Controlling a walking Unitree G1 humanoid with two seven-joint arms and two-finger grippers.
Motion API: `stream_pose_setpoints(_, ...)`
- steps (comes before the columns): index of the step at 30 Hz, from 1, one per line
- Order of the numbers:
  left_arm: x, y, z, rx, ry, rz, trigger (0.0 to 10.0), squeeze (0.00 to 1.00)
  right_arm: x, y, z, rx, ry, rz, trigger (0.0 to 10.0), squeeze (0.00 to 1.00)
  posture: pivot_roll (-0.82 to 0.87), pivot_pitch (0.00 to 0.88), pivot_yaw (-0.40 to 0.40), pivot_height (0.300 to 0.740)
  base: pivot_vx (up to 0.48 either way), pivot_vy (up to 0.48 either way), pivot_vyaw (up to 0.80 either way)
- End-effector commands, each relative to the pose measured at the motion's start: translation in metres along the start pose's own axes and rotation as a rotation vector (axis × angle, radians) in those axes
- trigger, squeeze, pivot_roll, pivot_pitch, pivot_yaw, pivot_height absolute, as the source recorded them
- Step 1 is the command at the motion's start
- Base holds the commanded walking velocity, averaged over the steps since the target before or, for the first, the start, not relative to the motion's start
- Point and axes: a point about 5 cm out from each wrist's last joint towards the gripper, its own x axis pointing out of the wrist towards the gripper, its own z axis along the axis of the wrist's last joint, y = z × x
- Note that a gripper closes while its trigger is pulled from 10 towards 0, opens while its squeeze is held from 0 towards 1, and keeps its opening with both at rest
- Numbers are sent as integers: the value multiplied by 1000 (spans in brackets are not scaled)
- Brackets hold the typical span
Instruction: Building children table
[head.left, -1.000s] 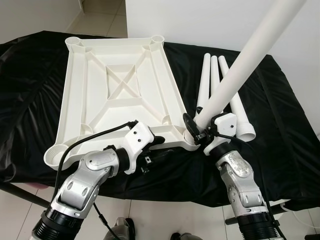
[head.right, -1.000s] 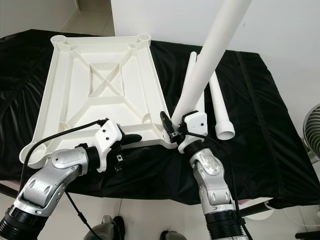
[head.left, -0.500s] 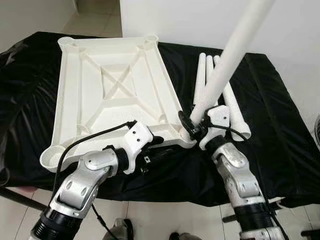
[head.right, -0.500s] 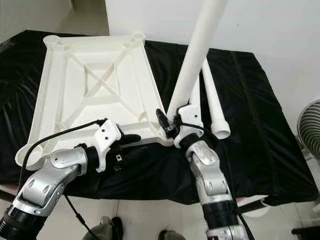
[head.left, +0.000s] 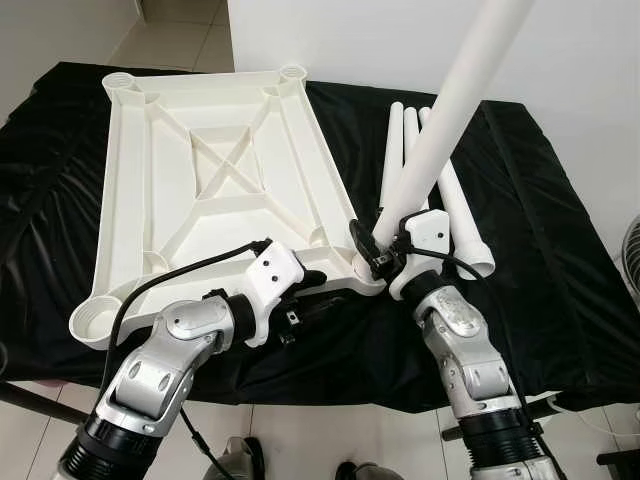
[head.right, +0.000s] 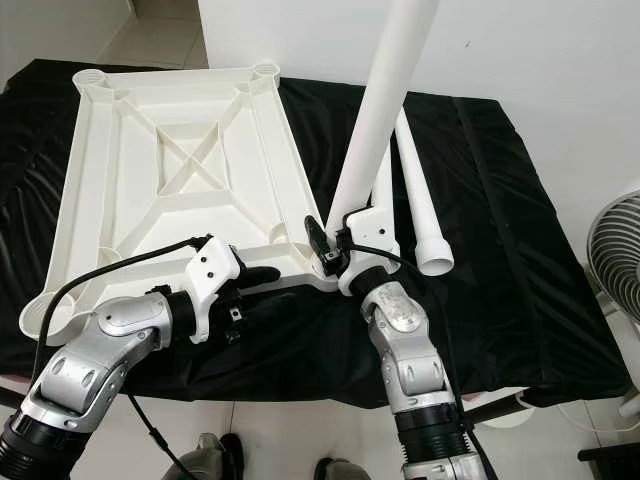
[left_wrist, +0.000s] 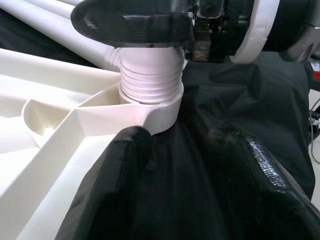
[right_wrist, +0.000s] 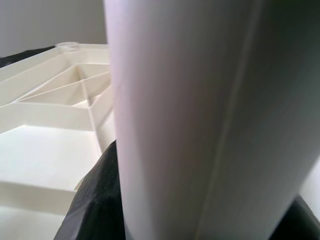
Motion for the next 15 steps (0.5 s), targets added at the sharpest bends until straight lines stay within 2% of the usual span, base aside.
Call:
stream_pose_setpoints(1, 1, -3, 0, -8, 0, 7, 10000, 0, -5, -17, -21, 28, 111, -171, 10000, 0, 44, 181, -31, 740, 0, 0, 0)
stream_pose_setpoints(8, 1, -4, 0, -9, -2, 7, 10000, 0, 5, -11, -23, 30, 102, -281, 10000, 0, 49, 173, -37, 740, 0, 0, 0)
stream_pose_setpoints(12, 2, -4, 0, -10, -6, 9, 10000, 0, 17, -9, -29, 43, 127, -404, 10000, 0, 59, 162, -42, 740, 0, 0, 0)
stream_pose_setpoints(15, 2, -4, 0, -10, -6, 10, 10000, 0, 21, -7, -30, 59, 134, -423, 10000, 0, 64, 158, -43, 740, 0, 0, 0)
